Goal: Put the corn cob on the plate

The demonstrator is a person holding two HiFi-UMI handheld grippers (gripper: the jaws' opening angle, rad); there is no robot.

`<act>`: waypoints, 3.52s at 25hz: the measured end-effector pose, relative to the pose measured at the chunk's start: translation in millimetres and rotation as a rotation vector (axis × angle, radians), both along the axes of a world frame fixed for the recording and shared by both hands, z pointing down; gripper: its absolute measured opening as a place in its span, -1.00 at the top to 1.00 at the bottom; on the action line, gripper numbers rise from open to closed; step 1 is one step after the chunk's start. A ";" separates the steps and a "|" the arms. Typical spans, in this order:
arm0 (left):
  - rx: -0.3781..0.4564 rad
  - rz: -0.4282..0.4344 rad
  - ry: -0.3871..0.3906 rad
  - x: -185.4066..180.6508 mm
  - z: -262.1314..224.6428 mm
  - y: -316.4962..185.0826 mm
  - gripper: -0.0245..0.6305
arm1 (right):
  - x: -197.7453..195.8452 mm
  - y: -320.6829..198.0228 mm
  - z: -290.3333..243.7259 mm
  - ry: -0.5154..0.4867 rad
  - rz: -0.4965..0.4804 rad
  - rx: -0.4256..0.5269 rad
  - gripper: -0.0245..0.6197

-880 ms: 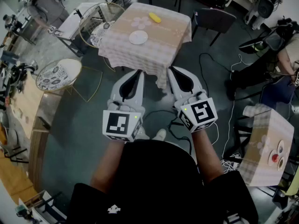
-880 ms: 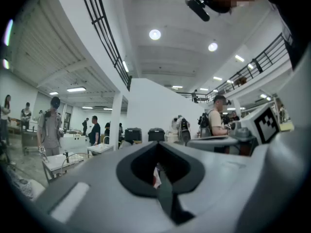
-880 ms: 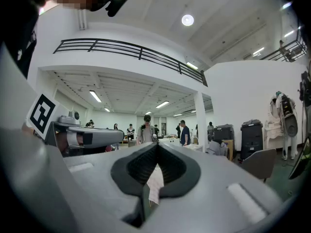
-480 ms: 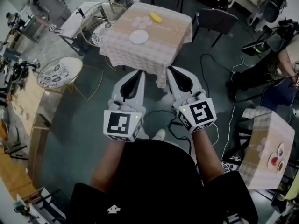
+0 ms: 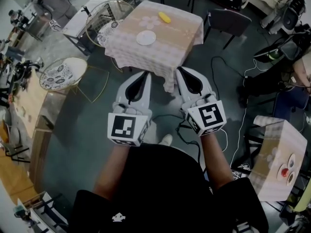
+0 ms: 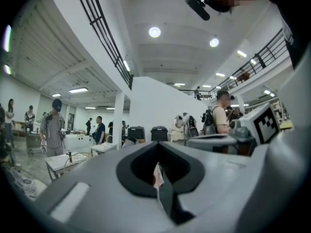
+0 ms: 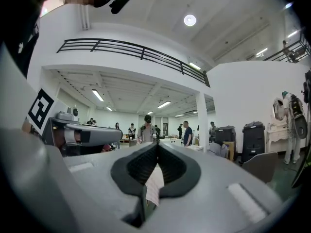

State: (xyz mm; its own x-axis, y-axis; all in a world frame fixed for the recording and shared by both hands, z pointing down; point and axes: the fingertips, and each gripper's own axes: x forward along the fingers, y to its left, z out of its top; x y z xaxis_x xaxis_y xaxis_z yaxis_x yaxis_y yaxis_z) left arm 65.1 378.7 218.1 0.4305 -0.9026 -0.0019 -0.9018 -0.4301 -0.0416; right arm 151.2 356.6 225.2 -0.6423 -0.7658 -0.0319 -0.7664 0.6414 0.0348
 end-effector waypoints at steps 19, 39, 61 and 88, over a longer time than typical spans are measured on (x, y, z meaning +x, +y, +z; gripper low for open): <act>-0.017 -0.003 0.003 -27.2 11.8 -102.5 0.90 | -30.0 -100.9 9.1 0.012 0.001 -0.018 0.91; -0.046 0.038 0.039 -99.5 18.8 -209.2 0.90 | -99.8 -208.6 11.3 0.033 0.049 -0.052 0.92; -0.069 0.080 0.106 -143.2 27.7 -259.7 0.90 | -130.1 -255.2 11.1 0.083 0.122 -0.057 0.92; -0.070 0.056 0.068 -105.1 29.3 -399.4 0.90 | -96.5 -406.1 18.5 0.026 0.076 -0.067 0.92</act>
State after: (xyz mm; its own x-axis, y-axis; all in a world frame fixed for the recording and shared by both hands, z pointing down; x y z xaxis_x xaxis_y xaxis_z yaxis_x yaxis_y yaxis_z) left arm -39.9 -20.7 247.4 0.4815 -0.8760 0.0294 -0.8759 -0.4798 0.0503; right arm 54.7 -49.5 243.7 -0.5823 -0.8121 0.0369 -0.8123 0.5831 0.0143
